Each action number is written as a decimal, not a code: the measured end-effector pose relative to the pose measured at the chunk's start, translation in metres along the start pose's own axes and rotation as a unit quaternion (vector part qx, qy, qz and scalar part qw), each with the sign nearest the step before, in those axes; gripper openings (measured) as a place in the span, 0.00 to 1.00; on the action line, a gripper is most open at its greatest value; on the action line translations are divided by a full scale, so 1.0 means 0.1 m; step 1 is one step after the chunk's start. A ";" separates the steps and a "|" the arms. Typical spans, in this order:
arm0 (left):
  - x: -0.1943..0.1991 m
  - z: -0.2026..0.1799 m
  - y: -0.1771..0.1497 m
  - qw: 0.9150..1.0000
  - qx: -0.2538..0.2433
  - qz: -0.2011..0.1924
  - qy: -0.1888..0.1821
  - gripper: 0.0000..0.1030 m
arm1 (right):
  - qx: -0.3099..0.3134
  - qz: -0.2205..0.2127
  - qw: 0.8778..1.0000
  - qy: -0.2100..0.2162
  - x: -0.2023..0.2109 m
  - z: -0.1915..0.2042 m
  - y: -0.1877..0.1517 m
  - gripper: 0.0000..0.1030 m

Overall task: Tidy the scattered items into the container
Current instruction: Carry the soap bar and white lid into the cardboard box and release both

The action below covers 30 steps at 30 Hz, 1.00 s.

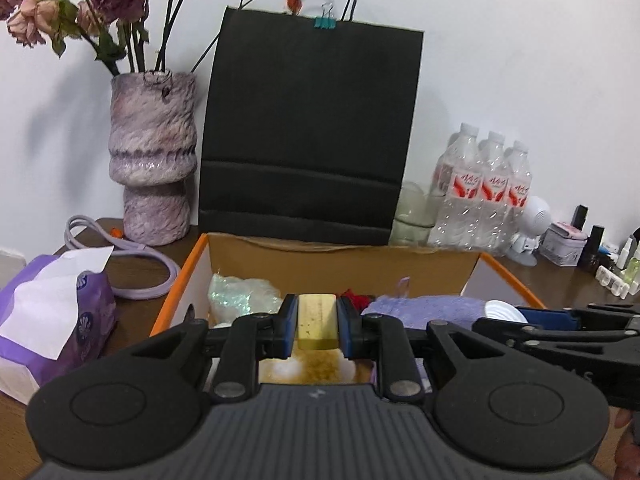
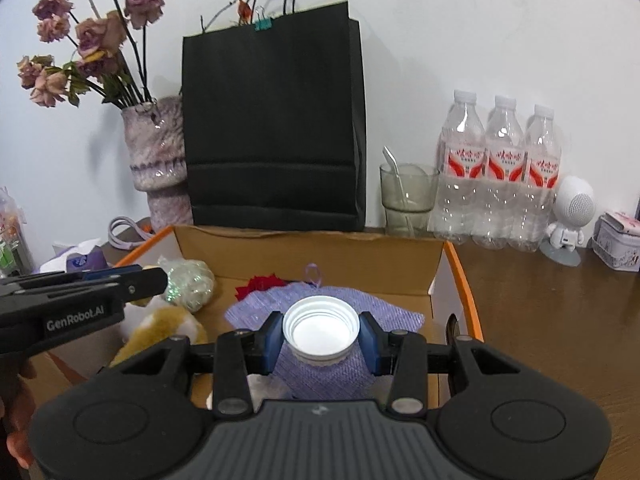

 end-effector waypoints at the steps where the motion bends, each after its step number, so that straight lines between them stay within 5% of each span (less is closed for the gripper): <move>1: -0.01 0.01 -0.01 1.000 0.001 0.000 0.000 0.21 | -0.001 0.003 1.000 -0.001 -0.01 0.00 0.00 0.38; 3: -0.01 0.02 0.00 1.000 0.003 -0.002 0.001 0.26 | -0.002 0.006 1.000 -0.002 -0.01 0.00 0.00 0.38; 5: 0.00 0.05 0.01 1.000 0.009 -0.003 0.007 0.50 | -0.002 0.004 1.000 -0.002 0.01 0.00 0.01 0.57; 6: 0.01 0.06 0.02 1.000 0.014 -0.004 0.013 0.81 | -0.002 0.003 1.000 -0.004 0.02 -0.01 0.01 0.67; 7: 0.02 0.08 0.03 1.000 0.018 -0.006 0.023 1.00 | -0.003 0.000 1.000 -0.006 0.03 -0.01 0.03 0.89; 8: 0.04 0.10 0.04 0.999 0.020 -0.011 0.034 1.00 | -0.003 -0.003 1.000 -0.006 0.04 -0.02 0.04 1.00; 30: 0.28 0.15 0.10 0.998 0.019 -0.024 0.055 1.00 | -0.002 -0.001 1.000 -0.017 0.13 -0.02 0.07 1.00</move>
Point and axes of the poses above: each gripper's, at about its wrist camera, not at the fingertips, and x roughly against the way its jaws point, z to its left, y to its top, the point moved 5 cm from there along -x, roughly the way its jaws point, and after that the axes turned 3 degrees about y, right-handed, at the moved point
